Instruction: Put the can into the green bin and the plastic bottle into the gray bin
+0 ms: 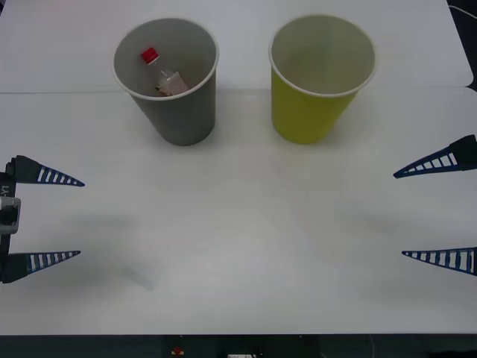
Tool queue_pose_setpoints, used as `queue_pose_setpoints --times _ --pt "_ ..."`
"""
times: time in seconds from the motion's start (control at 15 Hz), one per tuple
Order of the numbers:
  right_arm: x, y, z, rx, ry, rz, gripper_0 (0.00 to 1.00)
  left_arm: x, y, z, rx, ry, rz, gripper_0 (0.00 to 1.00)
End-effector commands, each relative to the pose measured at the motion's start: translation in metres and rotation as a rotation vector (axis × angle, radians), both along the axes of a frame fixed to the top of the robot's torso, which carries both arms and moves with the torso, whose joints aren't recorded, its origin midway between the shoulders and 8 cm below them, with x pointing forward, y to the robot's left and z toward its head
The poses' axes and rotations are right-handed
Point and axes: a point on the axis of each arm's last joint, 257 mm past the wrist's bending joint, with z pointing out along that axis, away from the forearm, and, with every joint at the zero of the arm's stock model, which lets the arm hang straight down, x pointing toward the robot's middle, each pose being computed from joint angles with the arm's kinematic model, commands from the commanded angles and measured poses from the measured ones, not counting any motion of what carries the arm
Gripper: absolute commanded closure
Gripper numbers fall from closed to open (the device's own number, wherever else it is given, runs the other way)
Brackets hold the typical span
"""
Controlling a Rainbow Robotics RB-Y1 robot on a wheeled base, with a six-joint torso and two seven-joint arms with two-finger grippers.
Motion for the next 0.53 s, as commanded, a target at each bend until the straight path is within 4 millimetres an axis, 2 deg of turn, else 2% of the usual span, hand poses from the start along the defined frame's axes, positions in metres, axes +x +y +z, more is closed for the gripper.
queue_pose_setpoints --times 0.07,0.53 --pt "0.0031 -0.0051 -0.0013 0.004 0.001 -0.010 0.00 0.0000 0.0000 0.0000 0.000 0.000 0.000 0.00" --pt "0.0081 -0.0098 0.0014 0.010 -0.003 -0.025 0.00 0.0000 0.0000 0.0000 0.000 0.000 0.000 0.00"
